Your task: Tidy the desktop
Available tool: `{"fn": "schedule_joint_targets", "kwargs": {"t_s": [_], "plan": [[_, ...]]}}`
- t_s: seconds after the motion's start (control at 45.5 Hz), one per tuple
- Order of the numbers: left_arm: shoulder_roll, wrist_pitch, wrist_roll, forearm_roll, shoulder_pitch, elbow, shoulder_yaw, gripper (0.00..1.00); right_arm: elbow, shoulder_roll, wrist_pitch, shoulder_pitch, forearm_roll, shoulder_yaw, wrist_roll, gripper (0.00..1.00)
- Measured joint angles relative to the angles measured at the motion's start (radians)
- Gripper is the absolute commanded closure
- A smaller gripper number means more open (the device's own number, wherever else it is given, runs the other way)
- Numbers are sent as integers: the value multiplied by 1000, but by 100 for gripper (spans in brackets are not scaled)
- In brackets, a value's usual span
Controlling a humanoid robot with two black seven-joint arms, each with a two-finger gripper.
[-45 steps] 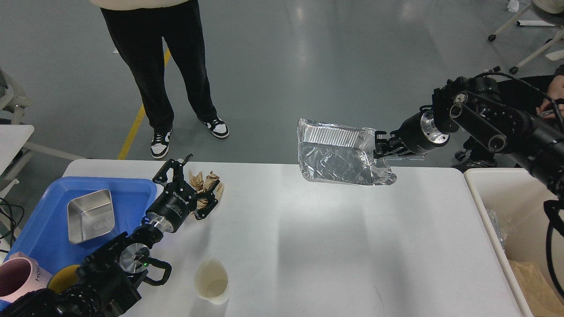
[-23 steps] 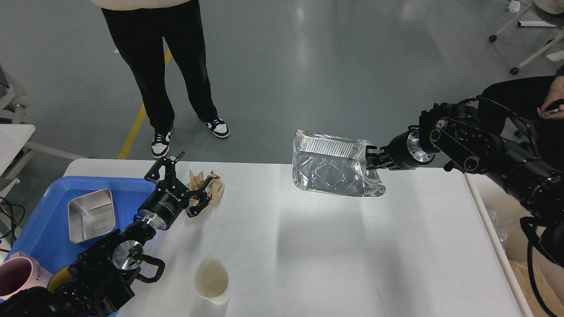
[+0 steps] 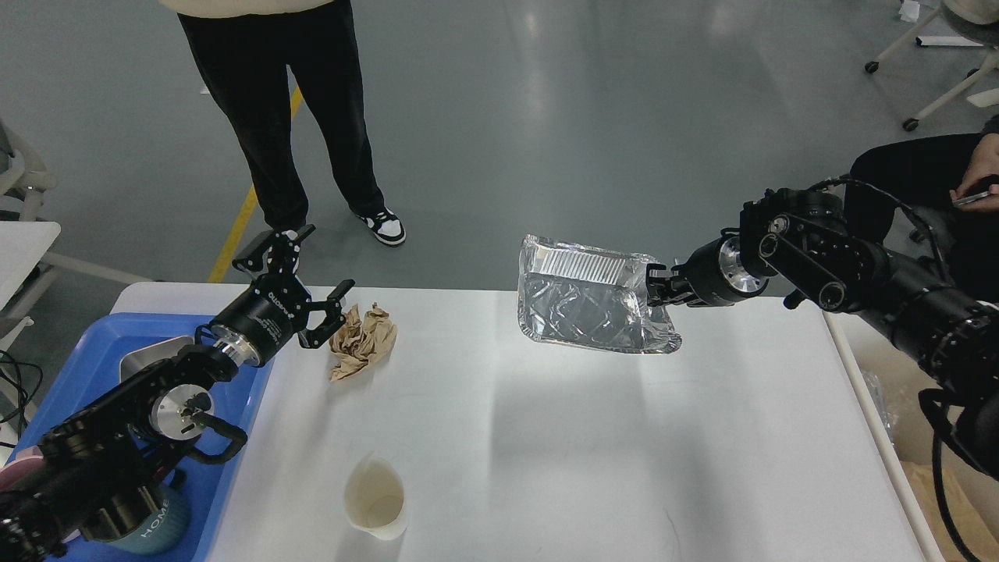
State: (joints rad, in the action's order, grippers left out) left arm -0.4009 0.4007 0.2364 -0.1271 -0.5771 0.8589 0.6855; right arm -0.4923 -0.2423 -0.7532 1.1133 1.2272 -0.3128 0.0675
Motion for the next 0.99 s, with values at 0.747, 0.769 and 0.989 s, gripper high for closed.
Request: {"fn": "schedule_joint_targets", "kwargs": {"t_s": [0.747,0.769,0.989], "plan": [[-1379,268,-558,20,-203,870,-106,11,-10,-4,8,-21,-2,0,-2,100],[-1384,273,-558,18,-204,870,-106,11,-10,-4,8,-21,-2,0,-2,100],[-1392,283,-559,-27,-207,871,-106,10,-10,-6,8,-21,-3,0,-2,100]]}}
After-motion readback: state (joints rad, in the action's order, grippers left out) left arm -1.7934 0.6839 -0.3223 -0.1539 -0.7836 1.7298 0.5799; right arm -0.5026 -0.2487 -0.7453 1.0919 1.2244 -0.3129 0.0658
